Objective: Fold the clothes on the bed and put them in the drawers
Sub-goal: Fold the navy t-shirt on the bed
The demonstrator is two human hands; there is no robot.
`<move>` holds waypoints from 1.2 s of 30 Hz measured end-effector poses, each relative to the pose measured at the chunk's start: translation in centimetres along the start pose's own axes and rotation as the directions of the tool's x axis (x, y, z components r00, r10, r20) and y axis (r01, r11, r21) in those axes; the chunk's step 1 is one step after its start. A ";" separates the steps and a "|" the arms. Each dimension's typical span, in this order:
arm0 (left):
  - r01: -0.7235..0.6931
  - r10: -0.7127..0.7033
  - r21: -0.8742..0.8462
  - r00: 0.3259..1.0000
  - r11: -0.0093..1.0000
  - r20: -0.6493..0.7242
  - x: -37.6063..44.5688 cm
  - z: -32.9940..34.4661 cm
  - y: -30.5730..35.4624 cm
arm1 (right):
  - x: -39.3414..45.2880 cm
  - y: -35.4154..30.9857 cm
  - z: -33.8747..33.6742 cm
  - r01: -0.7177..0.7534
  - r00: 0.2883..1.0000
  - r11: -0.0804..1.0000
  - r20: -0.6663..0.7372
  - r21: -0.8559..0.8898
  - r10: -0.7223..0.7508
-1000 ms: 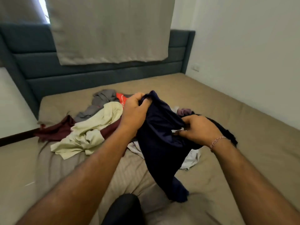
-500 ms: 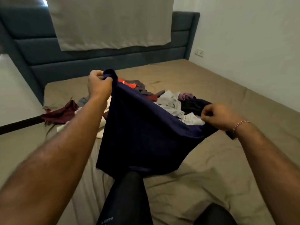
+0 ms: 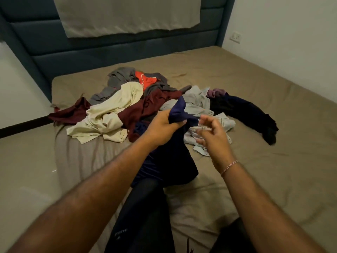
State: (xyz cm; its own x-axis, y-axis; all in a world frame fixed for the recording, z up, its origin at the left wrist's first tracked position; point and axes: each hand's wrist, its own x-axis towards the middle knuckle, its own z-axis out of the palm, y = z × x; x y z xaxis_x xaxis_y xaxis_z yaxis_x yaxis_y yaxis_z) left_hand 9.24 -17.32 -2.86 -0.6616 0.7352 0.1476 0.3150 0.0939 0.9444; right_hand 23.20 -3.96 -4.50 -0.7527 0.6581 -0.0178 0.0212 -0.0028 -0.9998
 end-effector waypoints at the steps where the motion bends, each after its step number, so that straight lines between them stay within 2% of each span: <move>1: -0.007 0.008 -0.053 1.000 0.999 0.016 -0.1 -0.5 0.0 | -0.4 1.5 0.2 -0.026 0.996 0.996 0.082 -0.084 0.033; 3: -0.020 0.020 -0.117 1.000 0.993 0.004 -0.4 -1.2 0.5 | -0.6 3.8 0.4 0.014 0.958 0.940 0.273 -0.341 0.085; 5: -0.027 0.017 -0.172 0.998 0.985 -0.061 -0.5 -1.6 0.8 | -0.7 5.0 1.1 0.168 0.907 0.772 0.402 -0.614 0.123; 6: -0.037 0.019 -0.178 0.995 0.983 -0.100 -0.6 -1.9 1.0 | -0.8 5.2 1.6 0.233 0.893 0.693 0.432 -0.682 0.125; 7: -0.042 0.018 -0.175 0.991 0.984 -0.135 -0.6 -2.2 1.1 | -0.6 5.7 1.8 0.272 0.894 0.664 0.438 -0.697 0.094; 8: -0.039 0.009 -0.176 0.986 0.984 -0.167 -0.5 -2.8 1.2 | -0.6 5.7 2.0 0.263 0.907 0.677 0.415 -0.687 0.069; 10: -0.026 -0.032 -0.236 0.971 0.971 -0.238 -0.5 -4.3 1.4 | -0.3 5.5 1.8 0.184 0.940 0.789 0.338 -0.586 0.033; 12: 0.001 -0.110 -0.335 0.945 0.942 -0.307 -0.1 -6.0 1.5 | 0.2 5.0 1.2 0.052 0.961 0.932 0.272 -0.358 0.050; 13: 0.012 -0.139 -0.365 0.936 0.931 -0.324 0.2 -6.7 1.5 | 0.3 4.6 0.9 0.003 0.965 0.966 0.252 -0.259 0.065; 15: 0.004 -0.120 -0.349 0.943 0.937 -0.311 0.9 -7.6 1.4 | 0.8 3.7 0.1 0.035 0.974 0.975 0.227 -0.218 0.016; 17: -0.044 -0.069 -0.327 0.942 0.944 -0.328 1.8 -8.1 1.6 | 1.1 2.4 -0.7 0.180 0.967 0.934 0.228 -0.307 -0.112; 19: -0.120 -0.002 -0.290 0.922 0.950 -0.388 2.7 -8.6 2.3 | 1.6 0.9 -1.8 0.289 0.947 0.856 0.259 -0.428 -0.190; 21: -0.184 0.061 -0.233 0.890 0.955 -0.452 3.4 -9.0 3.1 | 2.2 -1.0 -3.3 0.346 0.928 0.712 0.334 -0.611 -0.164; 23: -0.204 0.079 -0.207 0.868 0.957 -0.490 3.9 -9.4 3.5 | 2.9 -2.3 -4.6 0.337 0.926 0.549 0.374 -0.764 -0.048; 26: -0.195 0.075 -0.182 0.854 0.964 -0.516 5.1 -9.7 3.0 | 3.0 -3.1 -6.4 0.271 0.952 0.270 0.299 -0.924 0.069; 28: -0.157 0.056 -0.145 0.842 0.977 -0.537 5.6 -10.2 2.2 | 2.9 -3.0 -7.7 0.191 0.971 0.206 0.216 -0.960 0.106; 30: -0.097 0.048 -0.059 0.829 0.994 -0.558 5.5 -10.9 1.2 | 2.4 -2.7 -9.4 0.135 0.973 0.247 0.175 -0.960 0.151; 32: 0.008 0.056 0.112 0.829 0.994 -0.557 4.8 -11.9 0.0 | 1.7 -2.4 -11.4 0.123 0.953 0.400 0.221 -0.908 0.209; 33: 0.112 0.051 0.254 0.830 0.961 -0.555 4.5 -12.5 -0.7 | 1.1 -2.3 -12.3 0.110 0.933 0.521 0.269 -0.846 0.240; 34: 0.253 0.008 0.389 0.830 0.886 -0.558 4.2 -13.0 -1.4 | 0.4 -2.3 -13.3 0.081 0.910 0.640 0.319 -0.764 0.266; 35: 0.378 -0.070 0.457 0.826 0.805 -0.560 4.1 -13.6 -1.7 | -0.1 -2.3 -14.2 0.046 0.888 0.732 0.364 -0.679 0.282; 36: 0.461 -0.173 0.437 0.815 0.773 -0.553 4.2 -13.7 -1.9 | -0.5 -2.2 -15.1 0.018 0.871 0.792 0.399 -0.611 0.287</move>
State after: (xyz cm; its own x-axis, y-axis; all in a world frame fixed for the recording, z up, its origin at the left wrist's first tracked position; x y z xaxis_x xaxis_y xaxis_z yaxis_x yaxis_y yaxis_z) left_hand -3.46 -23.68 0.00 -0.9701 0.2114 0.1195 0.2360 0.7046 0.6692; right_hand 33.49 7.11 -2.08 -0.9119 0.2718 -0.3076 0.4047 0.4697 -0.7846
